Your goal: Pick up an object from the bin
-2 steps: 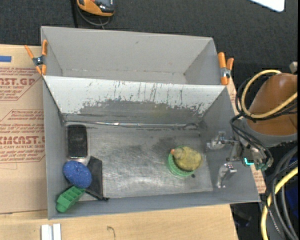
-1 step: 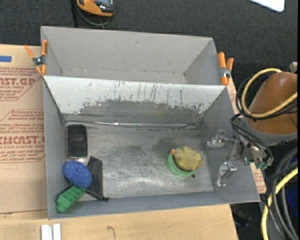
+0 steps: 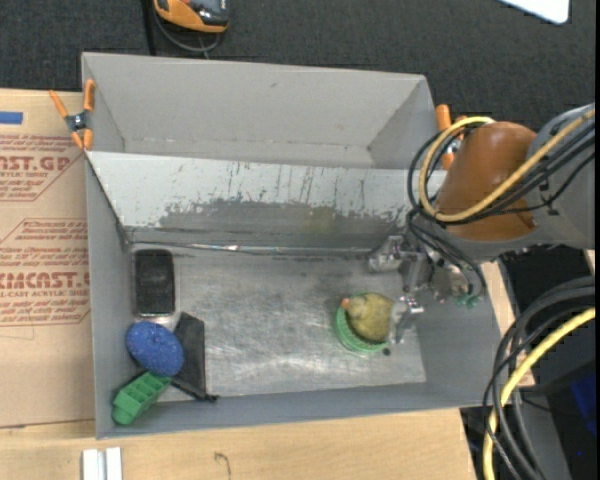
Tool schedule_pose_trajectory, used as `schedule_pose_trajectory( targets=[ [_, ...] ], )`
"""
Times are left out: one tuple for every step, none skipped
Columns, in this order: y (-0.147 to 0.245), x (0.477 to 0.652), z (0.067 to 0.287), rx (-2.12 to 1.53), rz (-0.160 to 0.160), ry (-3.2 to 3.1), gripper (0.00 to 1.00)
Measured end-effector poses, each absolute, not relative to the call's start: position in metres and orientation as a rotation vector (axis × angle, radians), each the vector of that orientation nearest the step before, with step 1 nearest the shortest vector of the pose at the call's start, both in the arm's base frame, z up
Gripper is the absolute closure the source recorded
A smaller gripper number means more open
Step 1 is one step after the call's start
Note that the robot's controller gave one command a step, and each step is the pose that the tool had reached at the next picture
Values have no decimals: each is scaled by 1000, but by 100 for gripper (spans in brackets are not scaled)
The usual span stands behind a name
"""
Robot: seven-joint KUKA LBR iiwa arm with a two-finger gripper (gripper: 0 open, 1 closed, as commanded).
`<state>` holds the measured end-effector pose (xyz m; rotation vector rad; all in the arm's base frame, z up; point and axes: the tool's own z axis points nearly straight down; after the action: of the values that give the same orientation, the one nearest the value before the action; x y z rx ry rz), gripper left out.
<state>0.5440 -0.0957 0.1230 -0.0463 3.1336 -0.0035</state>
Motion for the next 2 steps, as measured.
schedule_pose_trajectory(
  targets=[
    [-87,535,92,-40,14,3089,100],
    [-87,535,92,-40,14,3089,100]
  ],
)
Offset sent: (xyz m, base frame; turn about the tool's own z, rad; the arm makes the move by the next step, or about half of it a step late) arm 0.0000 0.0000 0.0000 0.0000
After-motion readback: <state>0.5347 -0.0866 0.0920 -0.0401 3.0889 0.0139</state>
